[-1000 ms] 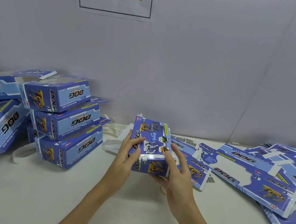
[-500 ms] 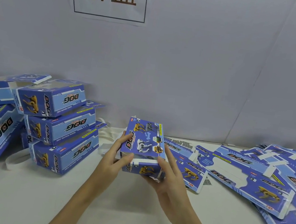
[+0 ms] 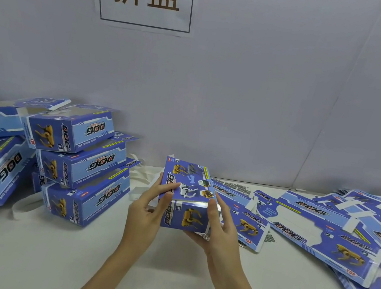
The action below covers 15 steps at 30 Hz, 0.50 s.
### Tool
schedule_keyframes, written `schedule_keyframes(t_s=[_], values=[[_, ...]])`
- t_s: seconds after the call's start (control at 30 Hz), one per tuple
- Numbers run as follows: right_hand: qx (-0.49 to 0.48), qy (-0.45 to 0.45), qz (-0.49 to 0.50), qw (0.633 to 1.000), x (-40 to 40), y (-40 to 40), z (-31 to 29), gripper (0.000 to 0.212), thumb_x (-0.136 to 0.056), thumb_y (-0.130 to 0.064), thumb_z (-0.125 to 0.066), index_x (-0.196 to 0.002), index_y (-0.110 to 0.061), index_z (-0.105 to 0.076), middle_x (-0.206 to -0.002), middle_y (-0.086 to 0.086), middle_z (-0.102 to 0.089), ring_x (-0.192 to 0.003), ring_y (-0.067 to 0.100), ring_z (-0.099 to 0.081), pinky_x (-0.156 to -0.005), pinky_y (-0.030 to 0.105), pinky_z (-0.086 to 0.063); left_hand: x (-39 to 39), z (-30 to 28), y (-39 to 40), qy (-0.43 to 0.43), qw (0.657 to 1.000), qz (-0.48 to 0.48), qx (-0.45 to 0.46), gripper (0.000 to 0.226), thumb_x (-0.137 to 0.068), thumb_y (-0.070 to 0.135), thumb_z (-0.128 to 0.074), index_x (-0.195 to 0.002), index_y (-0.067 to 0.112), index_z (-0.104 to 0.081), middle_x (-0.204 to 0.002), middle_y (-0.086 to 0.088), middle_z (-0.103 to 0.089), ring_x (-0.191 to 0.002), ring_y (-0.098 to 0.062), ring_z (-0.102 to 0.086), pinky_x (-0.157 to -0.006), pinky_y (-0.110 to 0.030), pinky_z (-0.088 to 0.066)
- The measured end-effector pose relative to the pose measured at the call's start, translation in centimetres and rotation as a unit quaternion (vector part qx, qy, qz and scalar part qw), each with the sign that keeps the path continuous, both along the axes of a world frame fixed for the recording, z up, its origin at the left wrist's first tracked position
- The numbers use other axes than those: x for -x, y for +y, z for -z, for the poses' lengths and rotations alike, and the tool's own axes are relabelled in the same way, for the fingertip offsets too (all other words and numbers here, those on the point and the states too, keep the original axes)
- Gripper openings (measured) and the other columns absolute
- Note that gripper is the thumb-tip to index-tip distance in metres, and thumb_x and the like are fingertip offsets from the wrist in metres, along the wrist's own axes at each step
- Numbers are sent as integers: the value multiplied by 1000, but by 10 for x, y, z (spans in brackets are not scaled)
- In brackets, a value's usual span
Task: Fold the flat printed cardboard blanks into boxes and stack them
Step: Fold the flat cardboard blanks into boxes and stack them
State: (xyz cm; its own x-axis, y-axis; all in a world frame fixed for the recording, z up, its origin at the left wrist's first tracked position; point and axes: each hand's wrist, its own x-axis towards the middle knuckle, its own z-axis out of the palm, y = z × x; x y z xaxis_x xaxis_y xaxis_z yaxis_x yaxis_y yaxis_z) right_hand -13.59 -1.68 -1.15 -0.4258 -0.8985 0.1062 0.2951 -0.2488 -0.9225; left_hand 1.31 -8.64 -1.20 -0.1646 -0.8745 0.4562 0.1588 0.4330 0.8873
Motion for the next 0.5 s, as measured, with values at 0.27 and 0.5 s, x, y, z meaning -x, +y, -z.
schedule_keyframes(t_s=[0.27,0.5], values=[[18,30,10,999,-5,4,-4,56,-87,-50,-72,-139,-58,-54,-112,0,-79,-98,25,-80,-72,35,-66,-1,4,-3,-51,998,40,-7,36,-90,41,-70,-125,44,-69,-131,17,-65,-108,-17,-74,-70,-28,-63],[30,208,25,977,-7,5,2,50,-99,-62,-40,-143,-80,-27,-161,-13,-37,-125,17,-67,-73,32,-65,-4,-2,-2,-74,997,23,11,30,-94,44,-68,-124,47,-67,-127,32,-62,-104,-14,-75,-75,-38,-64]])
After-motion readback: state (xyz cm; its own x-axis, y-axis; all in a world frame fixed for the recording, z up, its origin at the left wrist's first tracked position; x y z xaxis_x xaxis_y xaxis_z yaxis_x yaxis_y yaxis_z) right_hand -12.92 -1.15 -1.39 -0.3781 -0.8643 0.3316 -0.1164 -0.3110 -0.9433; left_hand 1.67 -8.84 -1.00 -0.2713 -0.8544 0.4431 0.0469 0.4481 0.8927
